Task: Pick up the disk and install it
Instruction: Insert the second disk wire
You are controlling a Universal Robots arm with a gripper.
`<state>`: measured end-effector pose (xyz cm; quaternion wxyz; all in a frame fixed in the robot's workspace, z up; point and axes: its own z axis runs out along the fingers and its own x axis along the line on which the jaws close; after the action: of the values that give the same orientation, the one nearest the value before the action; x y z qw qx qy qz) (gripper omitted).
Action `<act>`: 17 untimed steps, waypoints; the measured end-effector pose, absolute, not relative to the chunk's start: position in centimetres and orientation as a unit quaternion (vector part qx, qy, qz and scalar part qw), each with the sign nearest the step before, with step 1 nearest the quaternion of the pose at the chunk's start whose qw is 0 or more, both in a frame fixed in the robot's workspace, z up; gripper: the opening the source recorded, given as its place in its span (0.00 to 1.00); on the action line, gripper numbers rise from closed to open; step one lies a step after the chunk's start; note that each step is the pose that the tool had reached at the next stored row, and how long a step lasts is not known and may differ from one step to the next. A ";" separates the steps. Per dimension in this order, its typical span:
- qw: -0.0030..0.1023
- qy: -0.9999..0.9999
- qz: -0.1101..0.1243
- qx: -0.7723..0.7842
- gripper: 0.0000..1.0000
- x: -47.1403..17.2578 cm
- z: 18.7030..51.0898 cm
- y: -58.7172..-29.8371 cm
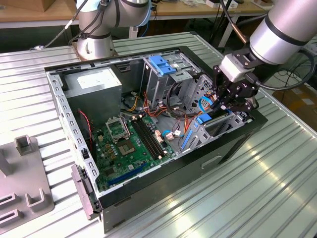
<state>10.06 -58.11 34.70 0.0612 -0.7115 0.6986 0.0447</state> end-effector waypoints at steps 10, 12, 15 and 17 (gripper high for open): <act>0.062 0.699 0.043 -0.712 0.16 10.1 34.6 -58.1; 0.062 0.699 0.042 -0.712 0.16 10.1 34.7 -58.1; 0.062 0.699 0.042 -0.712 0.16 10.1 34.6 -58.1; 0.062 0.699 0.042 -0.712 0.16 10.1 34.4 -58.1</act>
<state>10.06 -58.11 34.36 0.0615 -0.7116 0.6986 0.0422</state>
